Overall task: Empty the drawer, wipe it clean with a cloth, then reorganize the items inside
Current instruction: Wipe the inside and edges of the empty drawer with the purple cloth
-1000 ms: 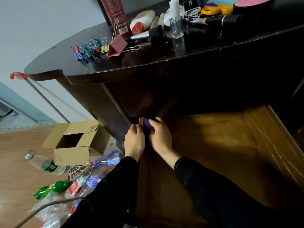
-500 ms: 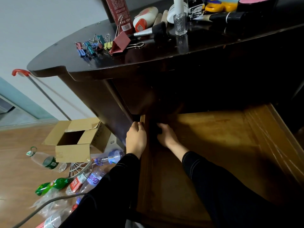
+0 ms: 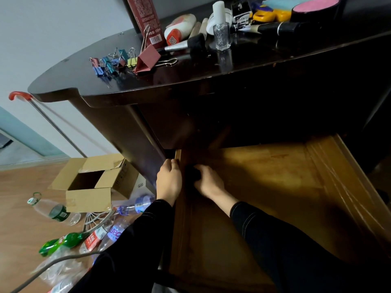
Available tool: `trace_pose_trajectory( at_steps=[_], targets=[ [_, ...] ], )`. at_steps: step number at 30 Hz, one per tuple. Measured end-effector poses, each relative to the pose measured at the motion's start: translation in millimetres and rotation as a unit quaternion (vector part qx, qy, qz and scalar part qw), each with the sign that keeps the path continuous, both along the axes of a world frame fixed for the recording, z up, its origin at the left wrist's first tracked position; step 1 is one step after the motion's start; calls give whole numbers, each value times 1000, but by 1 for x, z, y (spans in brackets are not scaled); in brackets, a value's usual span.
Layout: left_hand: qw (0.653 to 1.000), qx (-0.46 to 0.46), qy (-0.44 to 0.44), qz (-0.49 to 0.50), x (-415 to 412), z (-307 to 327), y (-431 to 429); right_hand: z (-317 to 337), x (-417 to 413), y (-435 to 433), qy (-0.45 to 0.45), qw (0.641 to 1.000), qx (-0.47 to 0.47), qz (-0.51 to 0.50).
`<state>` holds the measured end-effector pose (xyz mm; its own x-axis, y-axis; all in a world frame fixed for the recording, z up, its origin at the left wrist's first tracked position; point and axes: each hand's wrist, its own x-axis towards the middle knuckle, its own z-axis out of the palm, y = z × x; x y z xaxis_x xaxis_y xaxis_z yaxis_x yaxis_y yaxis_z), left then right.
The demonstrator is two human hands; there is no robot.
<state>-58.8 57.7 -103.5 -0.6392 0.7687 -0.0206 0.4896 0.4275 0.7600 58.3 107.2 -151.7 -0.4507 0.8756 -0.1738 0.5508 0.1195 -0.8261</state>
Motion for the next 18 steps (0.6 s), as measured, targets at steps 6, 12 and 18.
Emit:
trace_pose_trajectory(
  at_steps=[6,12,18],
  targets=[
    [1000,9,-6,-1,-1,0,1,11,2,-3,91,992,89,-5],
    [1000,8,-9,-5,-2,-1,0,11,11,-1,19,998,48,20],
    [1000,10,-20,-5,0,2,-1,7,4,-10,94,993,75,0]
  ],
)
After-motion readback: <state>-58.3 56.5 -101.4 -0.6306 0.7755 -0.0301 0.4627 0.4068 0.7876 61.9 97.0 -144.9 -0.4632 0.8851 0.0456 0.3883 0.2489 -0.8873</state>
